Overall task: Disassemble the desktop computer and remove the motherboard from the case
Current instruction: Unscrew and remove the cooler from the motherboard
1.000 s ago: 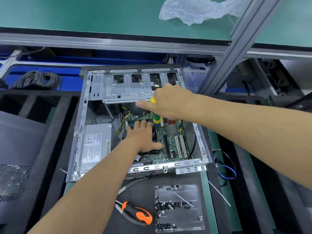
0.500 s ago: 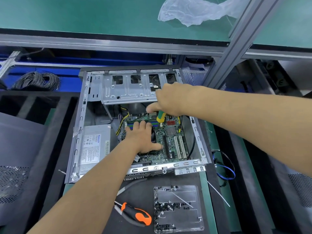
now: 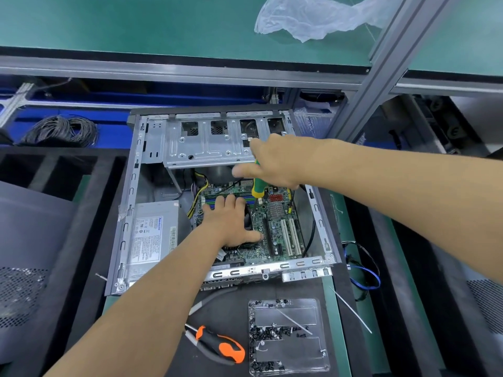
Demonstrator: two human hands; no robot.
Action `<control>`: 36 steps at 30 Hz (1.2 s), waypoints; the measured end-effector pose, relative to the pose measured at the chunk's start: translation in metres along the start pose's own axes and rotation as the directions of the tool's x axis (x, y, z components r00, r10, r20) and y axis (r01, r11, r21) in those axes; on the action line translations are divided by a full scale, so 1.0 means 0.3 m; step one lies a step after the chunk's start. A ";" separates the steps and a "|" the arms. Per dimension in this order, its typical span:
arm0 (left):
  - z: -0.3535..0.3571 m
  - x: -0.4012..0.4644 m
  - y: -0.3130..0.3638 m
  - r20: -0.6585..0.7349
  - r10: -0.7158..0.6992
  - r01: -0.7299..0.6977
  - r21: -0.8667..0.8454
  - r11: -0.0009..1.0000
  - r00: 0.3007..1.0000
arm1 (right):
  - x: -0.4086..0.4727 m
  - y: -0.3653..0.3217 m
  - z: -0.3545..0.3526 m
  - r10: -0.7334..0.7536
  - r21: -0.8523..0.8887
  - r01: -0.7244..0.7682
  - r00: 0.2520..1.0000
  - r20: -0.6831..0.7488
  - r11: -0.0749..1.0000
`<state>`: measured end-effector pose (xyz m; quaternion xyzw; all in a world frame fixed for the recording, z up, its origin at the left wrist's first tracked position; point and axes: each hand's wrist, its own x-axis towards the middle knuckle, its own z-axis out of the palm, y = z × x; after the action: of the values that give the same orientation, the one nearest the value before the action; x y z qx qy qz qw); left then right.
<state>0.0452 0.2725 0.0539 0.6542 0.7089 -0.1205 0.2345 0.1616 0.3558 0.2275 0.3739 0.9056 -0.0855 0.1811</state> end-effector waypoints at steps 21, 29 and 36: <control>-0.006 -0.012 0.001 -0.024 0.017 -0.016 0.017 1.000 1.000 | -0.003 -0.036 -0.010 -0.200 -0.250 0.213 0.977 0.078 0.945; -0.015 -0.016 0.006 -0.002 0.012 -0.012 0.008 1.000 1.000 | -0.007 0.015 -0.006 -0.124 -0.010 0.125 0.992 0.017 0.992; -0.010 -0.016 0.004 -0.009 0.008 -0.008 0.011 1.000 1.000 | -0.004 -0.026 -0.021 -0.161 -0.190 0.181 0.980 0.114 0.965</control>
<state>0.0461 0.2700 0.0591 0.6590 0.7065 -0.1205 0.2280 0.1551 0.3513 0.2340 0.2698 0.9285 -0.0279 0.2536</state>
